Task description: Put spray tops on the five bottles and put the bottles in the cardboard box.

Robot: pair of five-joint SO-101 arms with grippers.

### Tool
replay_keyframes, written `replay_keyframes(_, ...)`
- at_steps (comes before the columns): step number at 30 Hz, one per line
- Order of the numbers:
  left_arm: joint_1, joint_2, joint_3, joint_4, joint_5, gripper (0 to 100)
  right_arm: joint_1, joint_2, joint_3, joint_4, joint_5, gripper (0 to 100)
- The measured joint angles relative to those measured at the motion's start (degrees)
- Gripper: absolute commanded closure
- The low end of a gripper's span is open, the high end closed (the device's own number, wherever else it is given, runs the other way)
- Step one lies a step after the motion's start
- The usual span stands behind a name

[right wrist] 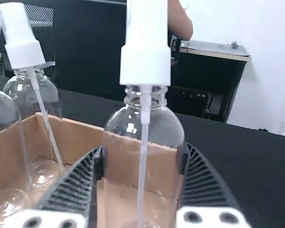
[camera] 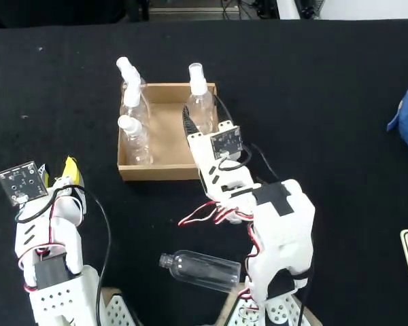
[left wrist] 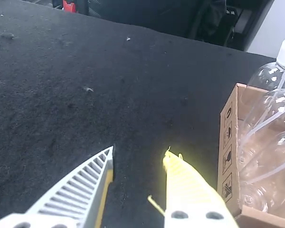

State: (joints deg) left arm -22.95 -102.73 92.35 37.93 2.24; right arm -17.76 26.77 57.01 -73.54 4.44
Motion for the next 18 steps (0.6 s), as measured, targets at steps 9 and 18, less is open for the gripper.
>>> replay_keyframes(9,0.0,0.0,0.0,0.0,0.0,97,-0.1,0.0,0.0,1.1,0.0,76.1)
replay_keyframes(18,0.0,0.0,0.0,0.0,0.0,97,0.0,1.3,-0.8,1.1,0.0,76.2)
